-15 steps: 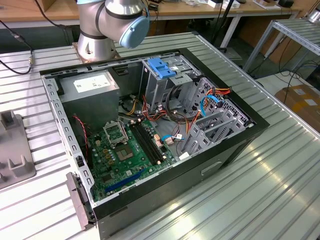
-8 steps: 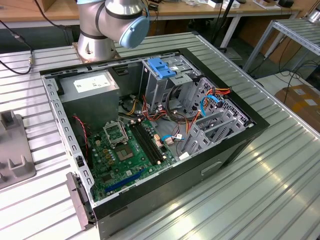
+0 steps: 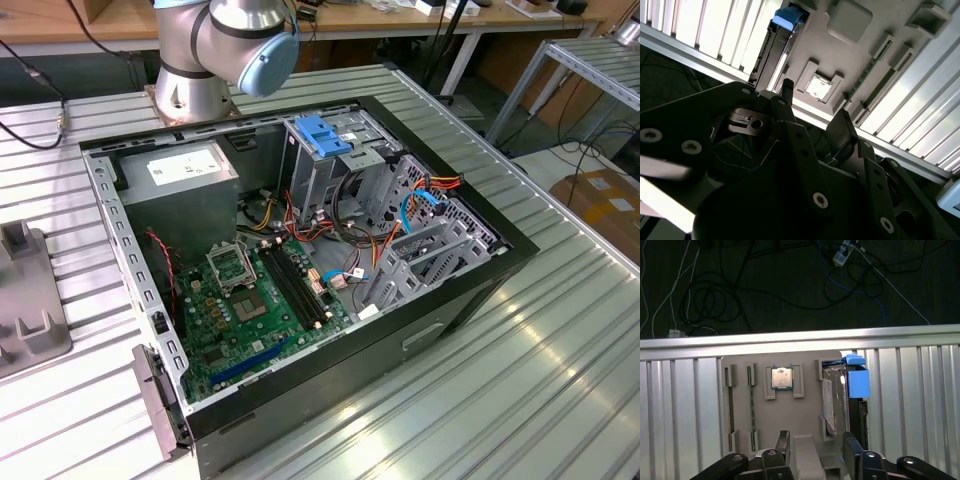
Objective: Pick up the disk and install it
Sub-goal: 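Pick up the disk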
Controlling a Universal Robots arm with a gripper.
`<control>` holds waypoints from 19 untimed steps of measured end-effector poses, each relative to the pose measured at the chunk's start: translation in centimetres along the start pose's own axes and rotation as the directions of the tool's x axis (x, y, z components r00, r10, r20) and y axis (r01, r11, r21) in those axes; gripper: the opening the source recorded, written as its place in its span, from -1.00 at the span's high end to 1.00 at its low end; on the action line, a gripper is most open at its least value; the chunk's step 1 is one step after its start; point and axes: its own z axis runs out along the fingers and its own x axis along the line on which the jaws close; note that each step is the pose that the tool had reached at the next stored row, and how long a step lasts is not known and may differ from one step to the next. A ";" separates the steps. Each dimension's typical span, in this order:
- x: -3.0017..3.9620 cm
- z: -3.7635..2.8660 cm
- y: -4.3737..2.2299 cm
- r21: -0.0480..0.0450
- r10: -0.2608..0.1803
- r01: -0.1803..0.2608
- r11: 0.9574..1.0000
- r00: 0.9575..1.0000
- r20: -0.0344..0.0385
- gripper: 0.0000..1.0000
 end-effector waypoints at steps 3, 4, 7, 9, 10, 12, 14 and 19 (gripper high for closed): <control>-0.06 0.08 0.00 0.000 0.000 0.000 1.000 1.000 0.000 -0.08; -0.07 0.09 0.00 0.000 0.000 0.000 1.000 1.000 0.000 -0.08; -0.14 0.19 0.00 0.000 0.000 0.000 1.000 1.000 0.000 -0.08; -0.18 0.25 0.00 0.000 0.000 0.000 1.000 1.000 0.000 -0.08; -0.19 0.27 0.00 0.000 0.000 0.000 1.000 1.000 0.000 -0.08; -0.22 0.33 0.00 0.000 0.000 0.000 1.000 1.000 0.000 -0.08; -0.25 0.38 0.00 0.000 0.000 0.000 1.000 1.000 0.000 -0.08; -0.34 0.54 0.00 0.000 0.000 0.000 1.000 1.000 0.000 -0.08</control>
